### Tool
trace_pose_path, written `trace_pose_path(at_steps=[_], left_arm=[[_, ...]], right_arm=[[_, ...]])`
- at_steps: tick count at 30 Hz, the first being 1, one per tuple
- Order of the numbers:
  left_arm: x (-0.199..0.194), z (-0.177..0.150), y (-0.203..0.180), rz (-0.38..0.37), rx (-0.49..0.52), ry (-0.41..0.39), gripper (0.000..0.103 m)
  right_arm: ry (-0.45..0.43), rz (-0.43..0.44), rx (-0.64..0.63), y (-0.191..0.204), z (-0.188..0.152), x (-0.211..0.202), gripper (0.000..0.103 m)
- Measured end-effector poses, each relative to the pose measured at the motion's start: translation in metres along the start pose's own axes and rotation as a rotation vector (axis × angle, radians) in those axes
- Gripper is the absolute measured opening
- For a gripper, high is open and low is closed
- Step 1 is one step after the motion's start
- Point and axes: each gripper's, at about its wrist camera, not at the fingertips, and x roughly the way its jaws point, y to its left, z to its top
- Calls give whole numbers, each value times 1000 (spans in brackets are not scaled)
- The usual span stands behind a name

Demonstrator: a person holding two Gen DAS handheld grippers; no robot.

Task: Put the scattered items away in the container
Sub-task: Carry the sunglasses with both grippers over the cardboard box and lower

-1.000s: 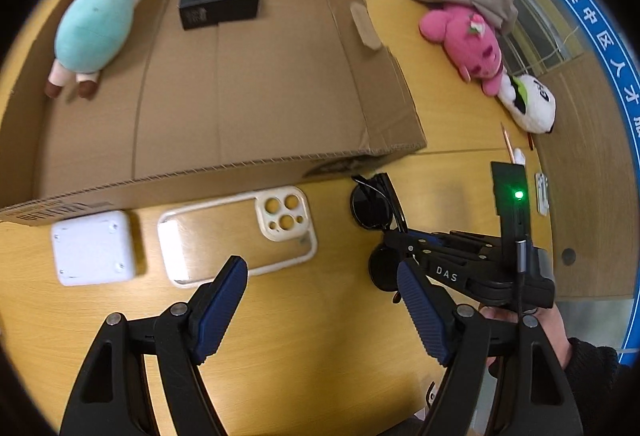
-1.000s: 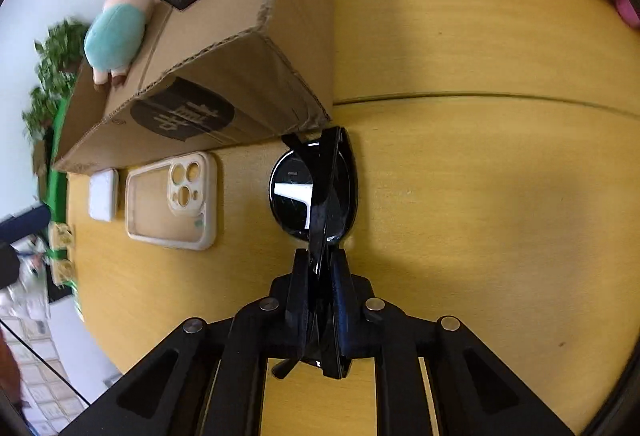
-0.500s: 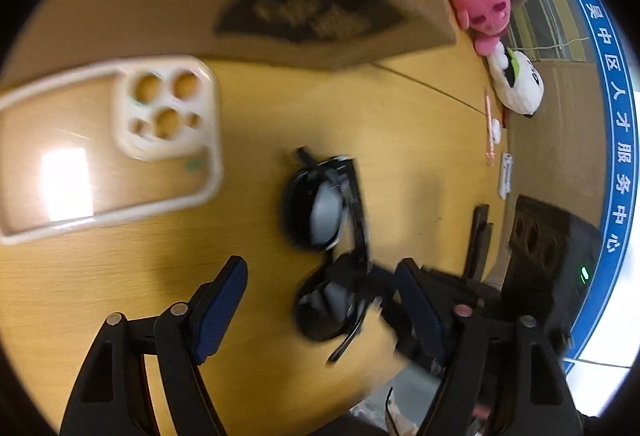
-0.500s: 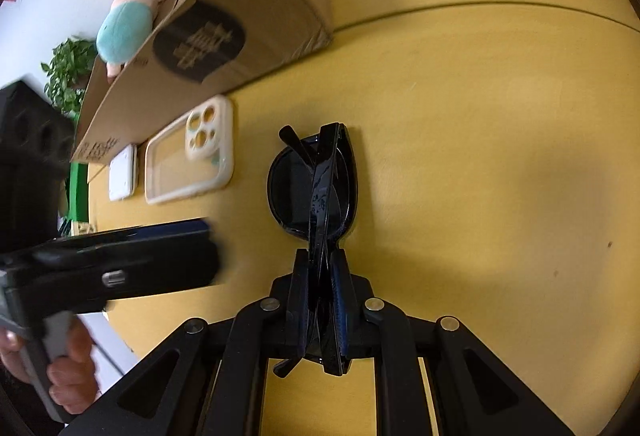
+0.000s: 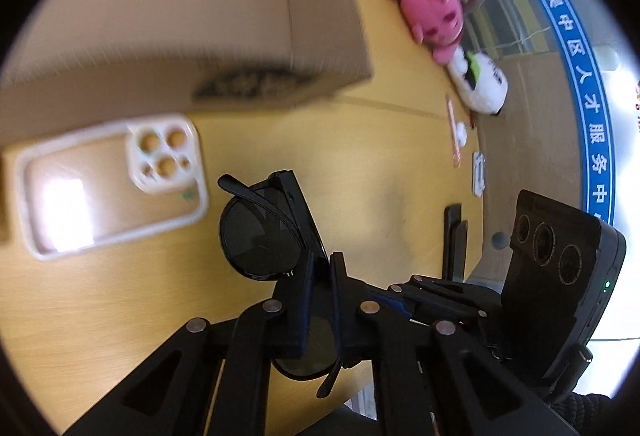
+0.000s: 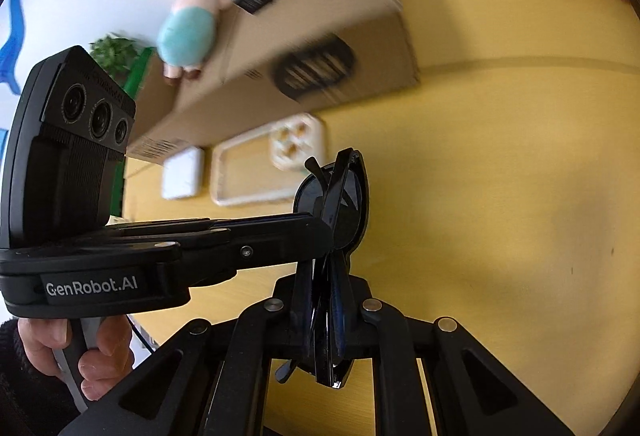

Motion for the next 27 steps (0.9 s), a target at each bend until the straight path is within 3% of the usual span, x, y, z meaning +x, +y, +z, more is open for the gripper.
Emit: trace_pose_path(at_steps=[7, 14, 19, 27], left_arm=[[-84, 27, -22, 73, 45, -146, 7], [-148, 62, -34, 99, 84, -265, 6], [-175, 95, -37, 116, 113, -311, 6], [-190, 154, -43, 89, 178, -325, 4]], right_arm=[[-95, 55, -128, 66, 43, -37, 9], [-163, 100, -231, 121, 92, -63, 9], [-195, 103, -265, 145, 133, -72, 9], [-247, 77, -232, 149, 192, -88, 9]])
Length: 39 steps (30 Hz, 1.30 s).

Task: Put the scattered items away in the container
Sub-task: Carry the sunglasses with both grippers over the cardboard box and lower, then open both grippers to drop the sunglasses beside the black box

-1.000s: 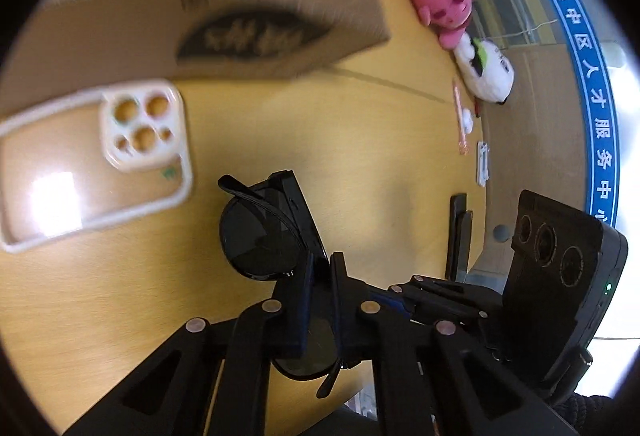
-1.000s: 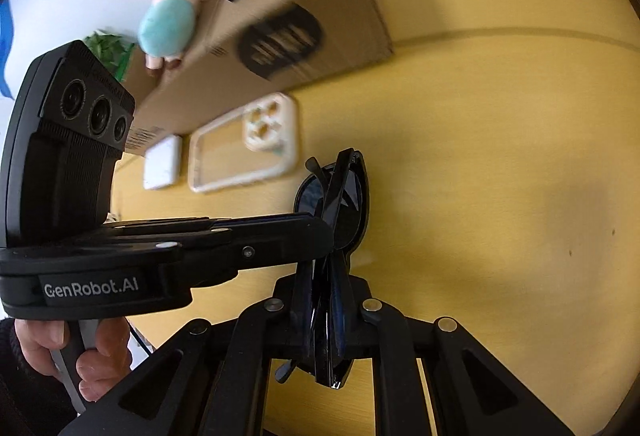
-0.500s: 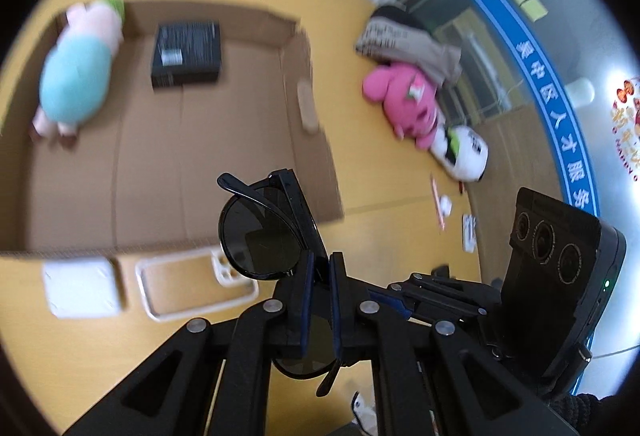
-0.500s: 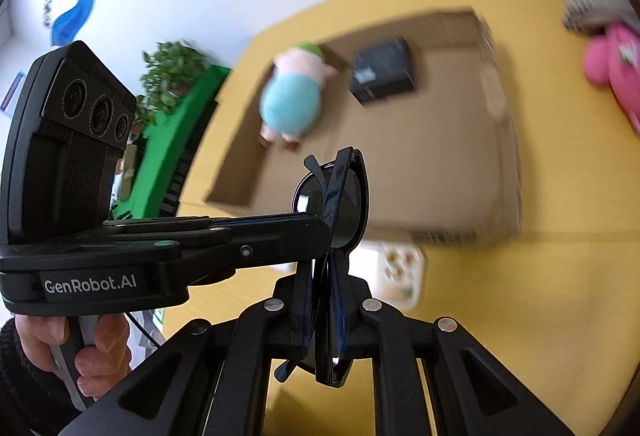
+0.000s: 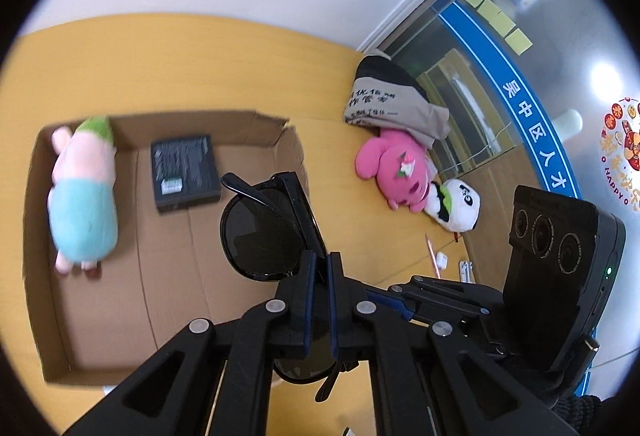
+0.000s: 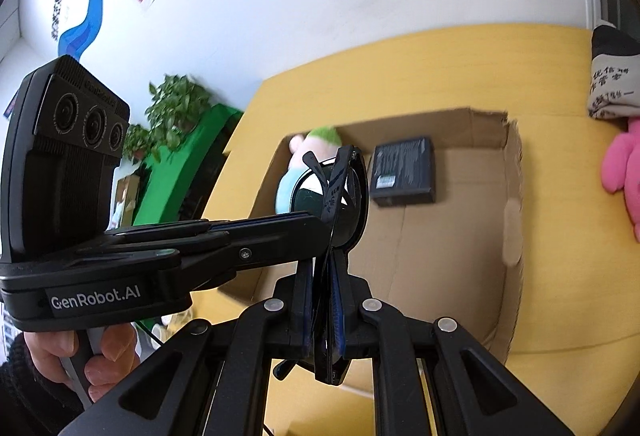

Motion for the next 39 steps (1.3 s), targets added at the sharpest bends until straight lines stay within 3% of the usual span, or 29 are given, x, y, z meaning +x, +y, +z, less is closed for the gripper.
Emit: trace_pose_path(at_steps=[10, 18, 28, 39], left_arm=[[49, 61, 20, -50, -3, 23, 4], [117, 93, 49, -75, -34, 96, 4], [202, 100, 81, -71, -59, 223, 1], [242, 93, 103, -56, -108, 278, 1]], right_arm=[[19, -56, 51, -46, 60, 32, 9], [85, -109, 106, -98, 87, 77, 9], [179, -192, 204, -162, 88, 146, 9], [253, -259, 247, -200, 78, 184, 9]])
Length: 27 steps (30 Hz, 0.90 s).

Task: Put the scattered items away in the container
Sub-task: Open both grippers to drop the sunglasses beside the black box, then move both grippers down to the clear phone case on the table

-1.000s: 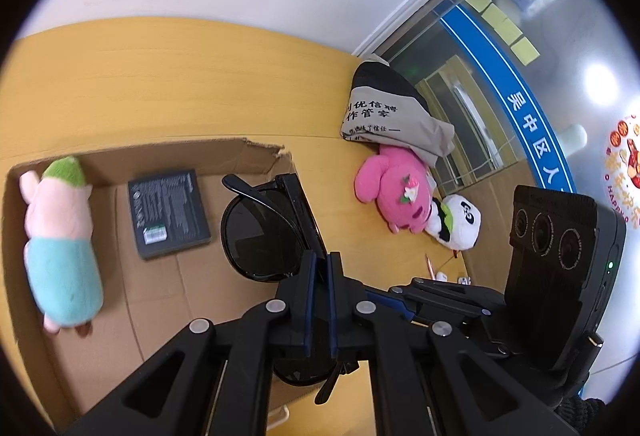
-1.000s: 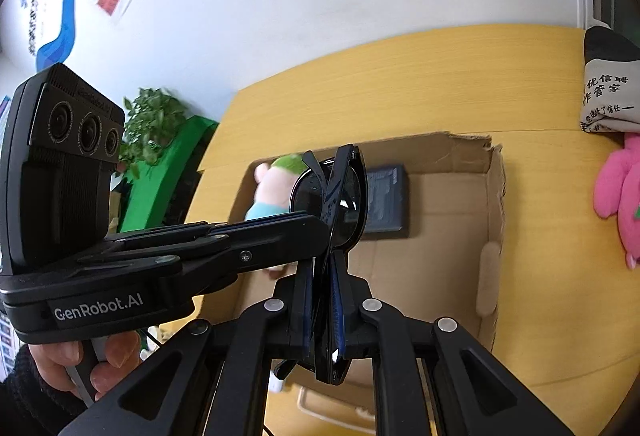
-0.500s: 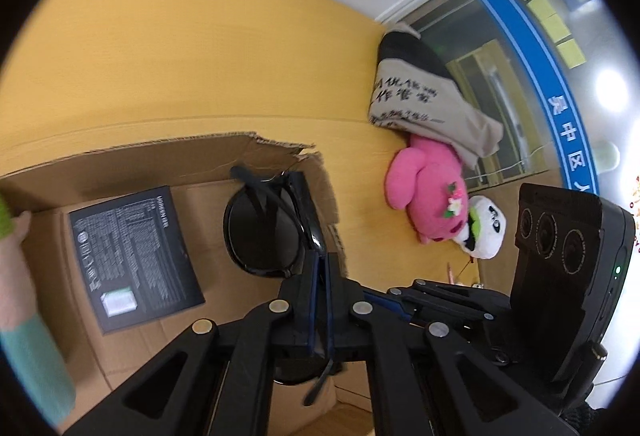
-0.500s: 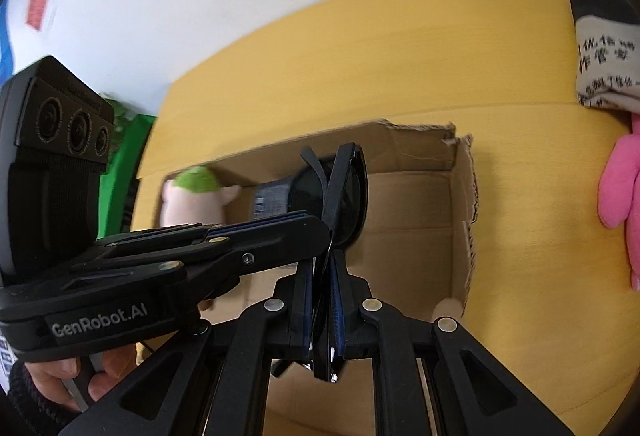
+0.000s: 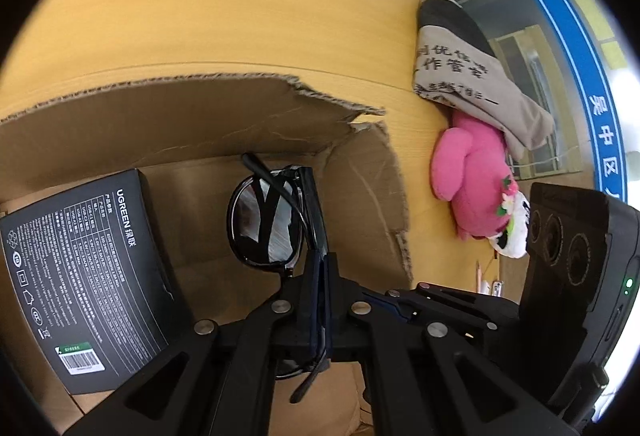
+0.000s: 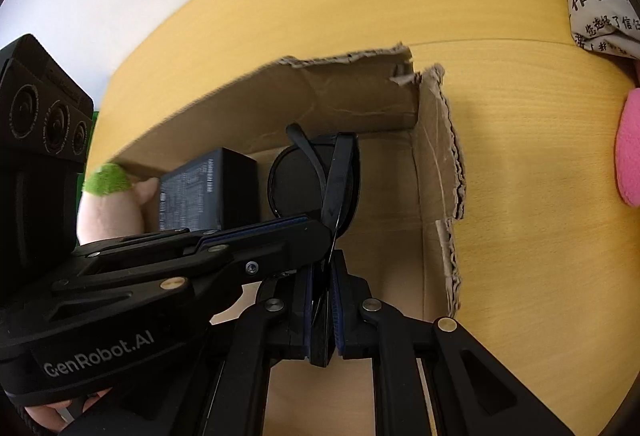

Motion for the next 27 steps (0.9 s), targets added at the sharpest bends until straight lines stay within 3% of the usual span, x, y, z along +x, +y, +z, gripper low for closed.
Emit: trace_pose_path(at_steps=[12, 13, 14, 16, 17, 21, 25, 27], left_arm=[[-5, 2, 1, 31, -29, -12, 2], [-9, 2, -1, 33, -30, -16, 4], [-16, 1, -4, 42, -26, -27, 9], [-30, -3, -11, 75, -5, -61, 22], [-41, -8, -17, 96, 14, -93, 32], [-93, -38, -41, 189, 71, -245, 57], [-152, -85, -66, 315, 103, -414, 62], [-181, -111, -80, 350, 114, -481, 75]], right_arm=[[-3, -37, -25, 6, 0, 1, 14], [-6, -38, -29, 8, 0, -1, 25], [-12, -41, -35, 10, -1, -5, 45], [-39, -64, -46, 15, -6, -17, 74], [-58, -68, -53, 18, -10, -25, 79], [-109, -85, -121, 36, -37, -61, 87], [-161, -114, -201, 55, -78, -110, 93], [-192, -118, -242, 64, -101, -141, 94]])
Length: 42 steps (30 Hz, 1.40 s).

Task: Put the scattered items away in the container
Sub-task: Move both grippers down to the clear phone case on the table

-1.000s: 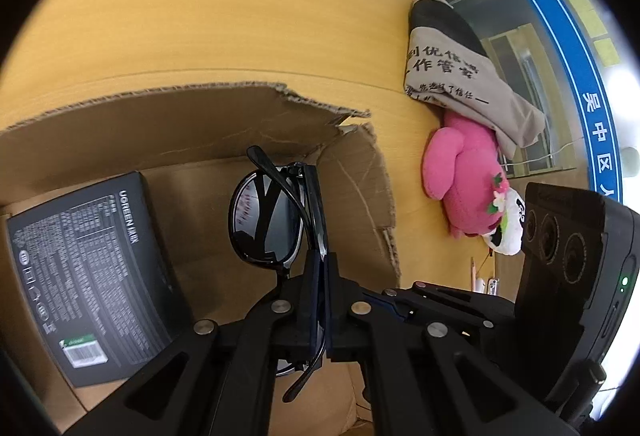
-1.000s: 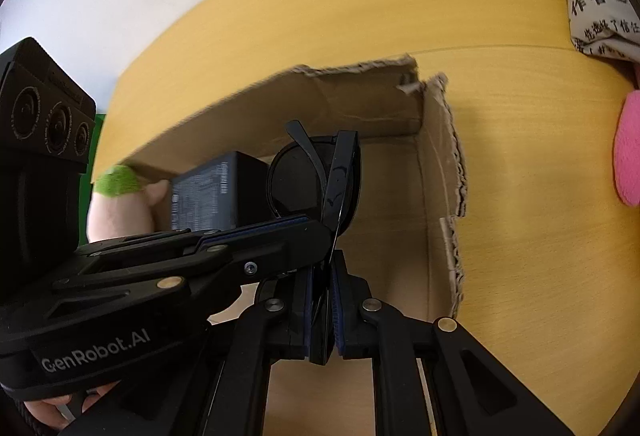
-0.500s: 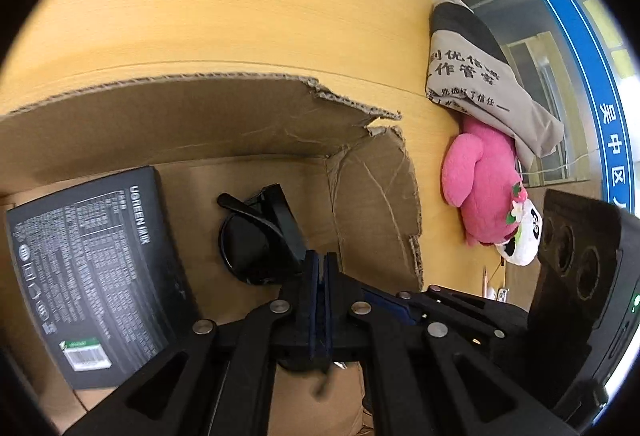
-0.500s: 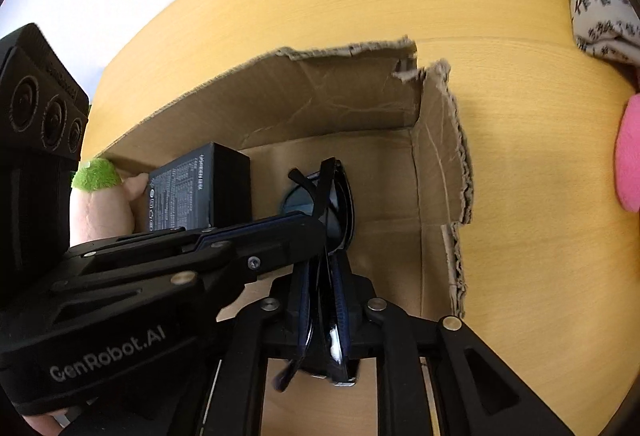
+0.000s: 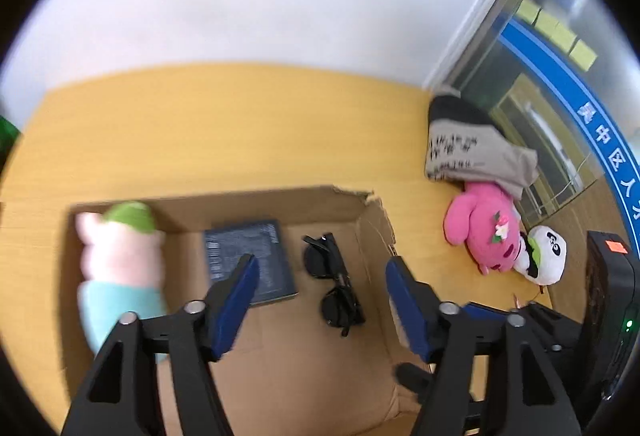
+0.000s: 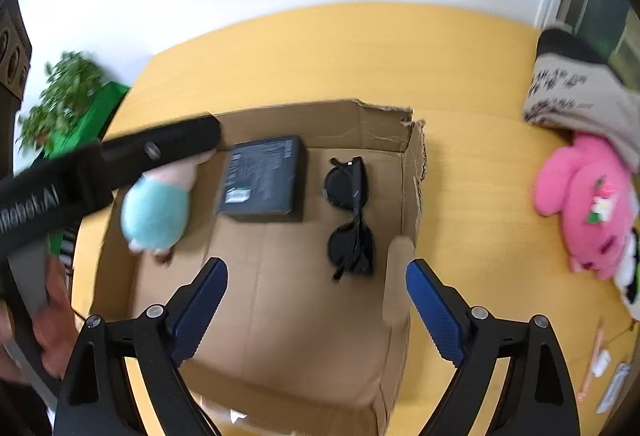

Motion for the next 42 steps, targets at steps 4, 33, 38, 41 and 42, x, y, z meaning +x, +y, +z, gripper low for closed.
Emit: trace_pose_path(at_steps=[4, 33, 38, 41, 42], left_arm=[[-68, -16, -1, 42, -35, -91, 78], [-206, -131, -32, 156, -65, -159, 79], [-177, -151, -7, 153, -98, -56, 79], [-158, -164, 11, 153, -120, -6, 78], [-153, -167, 16, 152, -125, 2, 78]], right_arm=[[-60, -20, -31, 25, -22, -50, 98], [-254, -52, -118, 62, -125, -207, 101], [-173, -26, -72, 53, -135, -169, 101], [-112, -17, -47, 47, -143, -139, 101], [-97, -19, -46, 46, -146, -129, 101]])
